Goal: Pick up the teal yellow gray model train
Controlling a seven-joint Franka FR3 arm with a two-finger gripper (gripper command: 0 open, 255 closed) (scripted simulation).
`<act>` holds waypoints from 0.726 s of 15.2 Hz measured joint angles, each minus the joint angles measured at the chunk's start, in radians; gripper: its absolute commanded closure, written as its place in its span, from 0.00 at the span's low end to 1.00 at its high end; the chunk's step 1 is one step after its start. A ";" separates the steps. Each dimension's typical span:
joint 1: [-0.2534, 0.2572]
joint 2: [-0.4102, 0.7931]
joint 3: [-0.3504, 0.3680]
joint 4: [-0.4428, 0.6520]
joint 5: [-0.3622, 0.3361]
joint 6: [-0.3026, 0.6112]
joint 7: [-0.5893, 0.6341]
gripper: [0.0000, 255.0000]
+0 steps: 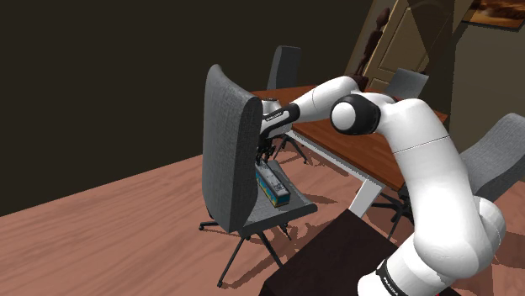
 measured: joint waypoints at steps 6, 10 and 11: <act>0.000 0.001 0.000 0.001 0.000 0.000 0.000 1.00; 0.000 -0.009 0.000 -0.002 0.000 -0.008 -0.001 1.00; -0.001 -0.019 0.000 -0.007 0.000 -0.013 -0.002 1.00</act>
